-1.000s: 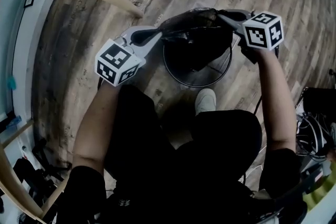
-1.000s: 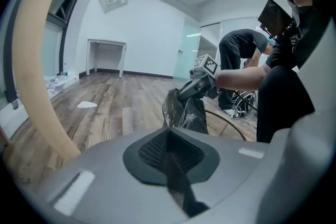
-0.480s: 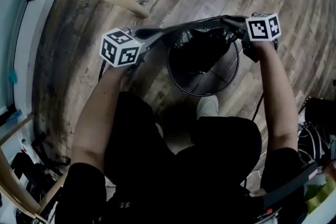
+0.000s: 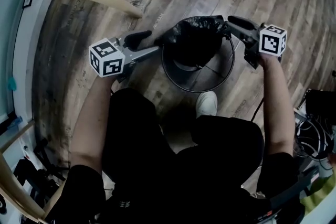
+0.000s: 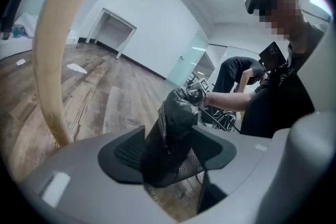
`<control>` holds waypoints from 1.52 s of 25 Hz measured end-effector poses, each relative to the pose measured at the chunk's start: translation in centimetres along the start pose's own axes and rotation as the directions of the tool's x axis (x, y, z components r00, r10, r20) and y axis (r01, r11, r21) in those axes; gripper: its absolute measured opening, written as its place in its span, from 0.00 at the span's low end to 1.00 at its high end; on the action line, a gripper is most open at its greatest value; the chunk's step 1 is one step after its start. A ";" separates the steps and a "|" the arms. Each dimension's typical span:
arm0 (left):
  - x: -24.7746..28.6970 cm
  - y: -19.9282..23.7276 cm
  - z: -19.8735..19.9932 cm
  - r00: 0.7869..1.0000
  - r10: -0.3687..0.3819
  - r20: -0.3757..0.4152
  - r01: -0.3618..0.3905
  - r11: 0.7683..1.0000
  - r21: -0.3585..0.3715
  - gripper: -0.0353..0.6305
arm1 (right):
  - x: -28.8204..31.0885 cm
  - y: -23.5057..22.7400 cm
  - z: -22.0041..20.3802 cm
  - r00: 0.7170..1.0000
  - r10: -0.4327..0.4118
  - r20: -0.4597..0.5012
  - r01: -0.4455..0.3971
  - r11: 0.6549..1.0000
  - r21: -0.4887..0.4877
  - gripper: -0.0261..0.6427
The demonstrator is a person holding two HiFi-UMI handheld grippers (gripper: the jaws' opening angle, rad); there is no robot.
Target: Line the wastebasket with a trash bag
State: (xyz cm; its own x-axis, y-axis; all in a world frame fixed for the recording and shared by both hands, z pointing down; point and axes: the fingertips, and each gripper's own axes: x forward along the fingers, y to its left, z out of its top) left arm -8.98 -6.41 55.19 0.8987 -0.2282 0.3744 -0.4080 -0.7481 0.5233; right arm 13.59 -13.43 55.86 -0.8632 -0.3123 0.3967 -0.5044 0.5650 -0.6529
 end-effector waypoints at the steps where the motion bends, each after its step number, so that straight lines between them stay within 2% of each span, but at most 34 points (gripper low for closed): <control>1: -0.6 -0.1 0.4 1.000 0.002 0.027 -0.003 1.000 0.013 0.48 | -0.7 0.4 0.8 0.999 0.009 0.036 -0.008 1.000 -0.006 0.34; 4: -2.4 -0.3 2.4 0.991 0.026 0.129 -0.032 0.999 0.041 0.48 | -2.8 1.6 3.8 0.985 0.008 0.170 -0.003 1.000 -0.030 0.34; 6: -2.7 -0.3 4.0 0.982 0.055 0.178 -0.064 0.997 0.043 0.48 | -3.2 2.6 5.4 0.980 0.007 0.201 0.007 0.997 -0.072 0.34; 8: -2.3 -0.2 5.2 0.974 0.075 0.212 -0.084 0.996 0.037 0.45 | -2.0 4.4 5.4 0.992 0.029 0.119 -0.010 0.987 -0.160 0.34; 10: -1.5 -0.3 6.3 0.969 0.086 0.230 -0.096 0.995 0.030 0.43 | 0.3 6.2 4.1 0.999 0.032 -0.043 -0.043 0.957 -0.286 0.34; 12: -0.8 -0.6 7.1 0.968 0.090 0.234 -0.100 0.994 0.032 0.40 | 2.2 6.8 2.2 0.978 -0.029 -0.204 -0.058 0.912 -0.407 0.34; 14: -0.2 -1.1 7.5 0.971 0.084 0.222 -0.098 0.994 0.053 0.39 | 3.0 6.8 1.0 0.952 -0.103 -0.288 -0.053 0.872 -0.486 0.26; 16: 0.0 -1.7 7.5 0.978 0.075 0.196 -0.094 0.991 0.090 0.38 | 2.9 7.4 0.8 0.949 -0.124 -0.290 -0.050 0.849 -0.526 0.10; 17: 0.0 -1.9 7.5 0.980 0.074 0.182 -0.095 0.990 0.109 0.38 | 2.7 8.0 0.9 0.954 -0.115 -0.278 -0.059 0.836 -0.545 0.06; 20: -0.2 -2.0 7.7 0.983 0.082 0.166 -0.106 0.984 0.144 0.40 | 2.2 10.2 0.9 0.965 -0.078 -0.252 -0.103 0.769 -0.631 0.06; 22: -0.3 -2.1 7.9 0.984 0.085 0.157 -0.111 0.980 0.164 0.43 | 1.7 11.2 0.0 0.960 -0.079 -0.268 -0.130 0.725 -0.676 0.06; 23: -0.3 -2.2 7.9 0.985 0.085 0.147 -0.111 0.978 0.178 0.44 | 1.4 11.5 -0.6 0.956 -0.083 -0.282 -0.140 0.716 -0.684 0.06; 25: -0.1 -2.4 7.5 0.990 0.082 0.118 -0.106 0.973 0.206 0.46 | 0.7 12.0 -1.7 0.950 -0.072 -0.303 -0.158 0.727 -0.668 0.06; 27: 0.2 -2.9 7.0 0.993 0.069 0.093 -0.088 0.970 0.226 0.46 | -0.1 12.8 -2.8 0.945 -0.004 -0.328 -0.208 0.766 -0.608 0.10; 29: 0.5 -3.4 6.8 0.995 0.052 0.081 -0.070 0.968 0.241 0.46 | -0.9 13.6 -3.1 0.943 0.052 -0.328 -0.240 0.790 -0.564 0.27; 31: 0.9 -3.8 6.6 0.997 0.042 0.069 -0.059 0.965 0.256 0.46 | -1.7 13.8 -1.8 0.959 0.056 -0.276 -0.209 0.799 -0.564 0.28; 34: 1.1 -4.1 6.6 0.997 0.045 0.060 -0.060 0.960 0.273 0.46 | -2.5 12.7 1.9 0.990 0.036 -0.137 -0.107 0.825 -0.555 0.28; 36: 1.0 -4.2 7.0 0.996 0.050 0.072 -0.068 0.959 0.276 0.46 | -2.3 11.4 3.5 0.994 -0.009 -0.109 -0.054 0.825 -0.563 0.28; 38: 0.9 -4.3 7.3 0.995 0.055 0.081 -0.076 0.958 0.278 0.46 | -1.4 10.5 4.6 0.992 -0.045 -0.122 -0.033 0.818 -0.574 0.28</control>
State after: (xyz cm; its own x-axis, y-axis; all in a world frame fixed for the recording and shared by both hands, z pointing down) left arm -5.28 -7.92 47.71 0.8849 -0.3186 0.3398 -0.4140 -0.8722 0.2604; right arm 9.41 -10.57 45.44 -0.8307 -0.2421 0.5012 -0.3724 0.9110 -0.1772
